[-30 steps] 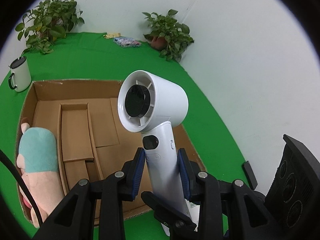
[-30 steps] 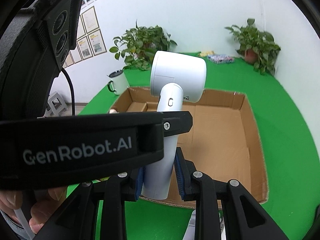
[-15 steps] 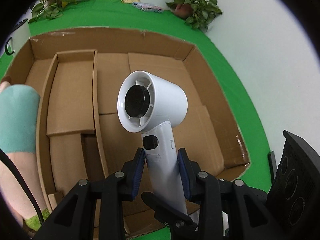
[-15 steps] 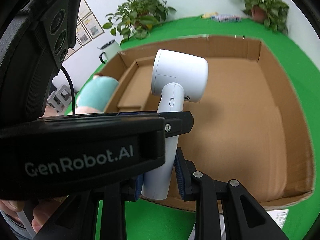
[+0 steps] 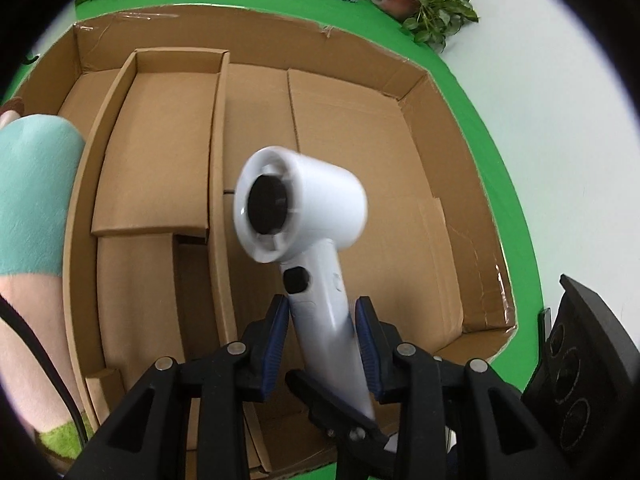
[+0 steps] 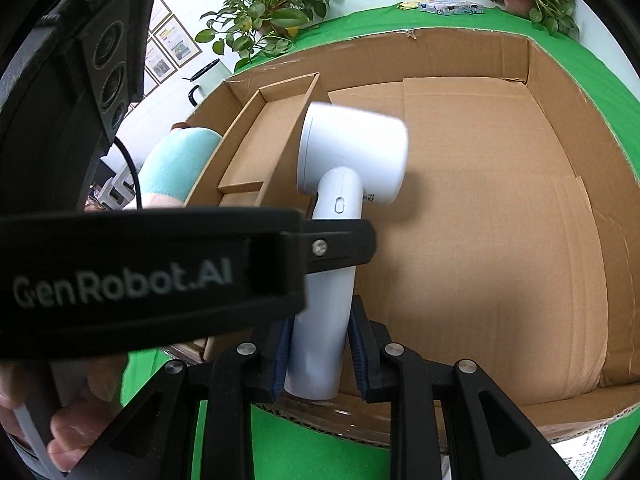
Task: Organize objects
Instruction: 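Lower the hair dryer into the box and open the right gripper, then withdraw the right gripper and move toward the white phone stand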
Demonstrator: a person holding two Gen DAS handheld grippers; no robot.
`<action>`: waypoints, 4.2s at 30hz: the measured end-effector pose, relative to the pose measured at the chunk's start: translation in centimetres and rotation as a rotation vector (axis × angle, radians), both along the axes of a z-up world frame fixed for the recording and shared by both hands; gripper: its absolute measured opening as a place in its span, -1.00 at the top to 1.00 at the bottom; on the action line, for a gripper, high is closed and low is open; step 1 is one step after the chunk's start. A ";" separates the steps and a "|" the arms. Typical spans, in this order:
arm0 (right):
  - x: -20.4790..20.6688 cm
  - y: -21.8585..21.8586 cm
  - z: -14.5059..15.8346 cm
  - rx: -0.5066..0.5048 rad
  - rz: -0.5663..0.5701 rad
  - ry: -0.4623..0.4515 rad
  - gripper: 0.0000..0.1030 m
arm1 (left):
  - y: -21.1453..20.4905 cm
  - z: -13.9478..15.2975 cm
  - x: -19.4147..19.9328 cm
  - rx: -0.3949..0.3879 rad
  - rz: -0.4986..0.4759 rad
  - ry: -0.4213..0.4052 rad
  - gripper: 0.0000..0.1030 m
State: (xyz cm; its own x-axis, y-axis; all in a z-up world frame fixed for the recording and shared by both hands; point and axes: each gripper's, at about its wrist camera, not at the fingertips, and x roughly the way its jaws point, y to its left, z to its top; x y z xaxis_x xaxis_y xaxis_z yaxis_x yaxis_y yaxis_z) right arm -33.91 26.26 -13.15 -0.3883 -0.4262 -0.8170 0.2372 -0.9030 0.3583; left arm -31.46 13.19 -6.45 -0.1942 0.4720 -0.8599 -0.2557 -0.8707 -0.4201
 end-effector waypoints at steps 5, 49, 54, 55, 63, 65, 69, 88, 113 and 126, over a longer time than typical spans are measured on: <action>0.1 -0.1 0.3 -0.015 0.004 -0.004 0.41 | -1.4 1.3 0.9 0.046 0.000 0.031 0.38; 6.4 -0.7 7.1 0.172 -0.092 0.368 -0.99 | -7.4 7.8 13.2 -0.113 0.176 0.587 -0.01; 13.8 0.1 9.3 0.260 -0.135 0.577 -0.99 | -7.3 10.0 17.6 -0.182 0.257 0.799 -0.60; 14.6 0.3 9.5 0.256 -0.143 0.589 -0.99 | -7.4 10.2 18.2 -0.182 0.260 0.809 -0.60; 20.2 1.4 9.1 0.250 -0.173 0.608 -0.99 | -6.3 10.2 21.3 -0.192 0.260 0.838 -0.60; 21.1 1.7 8.9 0.249 -0.183 0.608 -0.99 | -6.1 10.2 22.0 -0.186 0.256 0.846 -0.60; 22.4 2.3 8.7 0.260 -0.181 0.616 -0.99 | -5.9 10.4 22.9 -0.191 0.262 0.855 -0.60; 23.0 3.1 8.1 0.231 -0.164 0.599 -0.99 | -5.7 9.7 23.4 -0.170 0.272 0.844 -0.60; 19.2 5.0 -2.4 0.231 -0.067 0.332 -0.99 | -5.4 -0.7 20.5 -0.073 0.140 0.508 -0.59; 15.6 3.7 -3.2 0.327 -0.131 0.234 -0.36 | -4.9 -0.6 19.2 -0.064 0.103 0.501 -0.59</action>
State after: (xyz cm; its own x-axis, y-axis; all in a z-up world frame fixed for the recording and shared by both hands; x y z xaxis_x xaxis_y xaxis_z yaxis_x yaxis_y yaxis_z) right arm -18.32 29.92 -16.34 -0.6132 -0.0937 -0.7844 0.1536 -0.9881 -0.0020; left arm -12.24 8.27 -7.03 -0.6325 0.3784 -0.6759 -0.3240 -0.9218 -0.2129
